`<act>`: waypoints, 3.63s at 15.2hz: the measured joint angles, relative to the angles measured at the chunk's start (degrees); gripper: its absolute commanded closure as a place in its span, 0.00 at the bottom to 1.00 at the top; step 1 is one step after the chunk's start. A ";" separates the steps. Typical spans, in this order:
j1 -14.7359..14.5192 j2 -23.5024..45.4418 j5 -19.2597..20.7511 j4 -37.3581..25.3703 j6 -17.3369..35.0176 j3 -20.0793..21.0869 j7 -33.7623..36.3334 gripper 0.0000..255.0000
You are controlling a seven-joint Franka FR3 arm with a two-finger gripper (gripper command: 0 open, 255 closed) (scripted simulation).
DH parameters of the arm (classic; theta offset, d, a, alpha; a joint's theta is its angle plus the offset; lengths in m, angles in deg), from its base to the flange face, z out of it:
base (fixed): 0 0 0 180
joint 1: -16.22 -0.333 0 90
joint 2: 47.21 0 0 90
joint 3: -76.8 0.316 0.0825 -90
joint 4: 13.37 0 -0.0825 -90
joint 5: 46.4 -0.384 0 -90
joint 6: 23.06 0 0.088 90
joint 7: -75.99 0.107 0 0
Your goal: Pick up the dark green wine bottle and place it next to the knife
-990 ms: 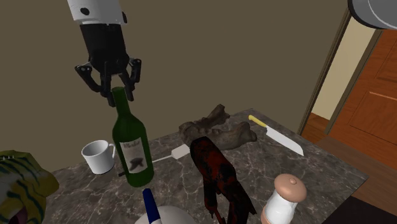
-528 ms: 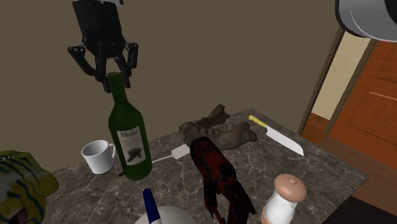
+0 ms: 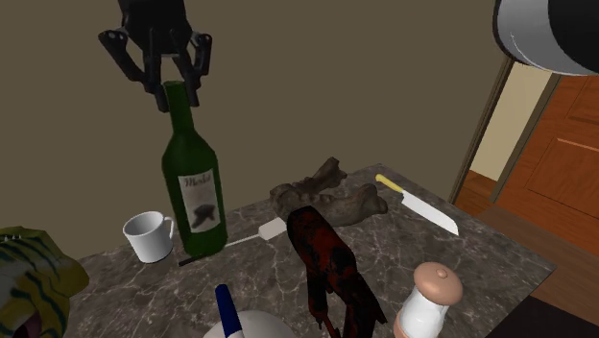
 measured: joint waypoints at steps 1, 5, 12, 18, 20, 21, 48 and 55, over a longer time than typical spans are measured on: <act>0.70 -3.63 -0.25 5.29 1.56 0.00 -0.46 1.00; 2.96 -13.35 -1.03 15.80 2.38 -0.37 -2.56 1.00; 6.49 -27.31 -2.06 29.64 2.04 -2.00 -7.22 1.00; 9.37 -35.69 -2.09 33.96 -2.31 -4.44 -12.27 1.00; 10.01 -38.00 -1.99 34.80 -3.82 -5.12 -13.58 1.00; 10.52 -39.65 -1.86 35.85 -4.52 -5.70 -14.64 1.00; 18.73 -50.61 5.55 25.06 -26.33 -19.47 -39.75 1.00; 18.76 -56.78 6.13 38.04 -19.46 -18.33 -38.07 1.00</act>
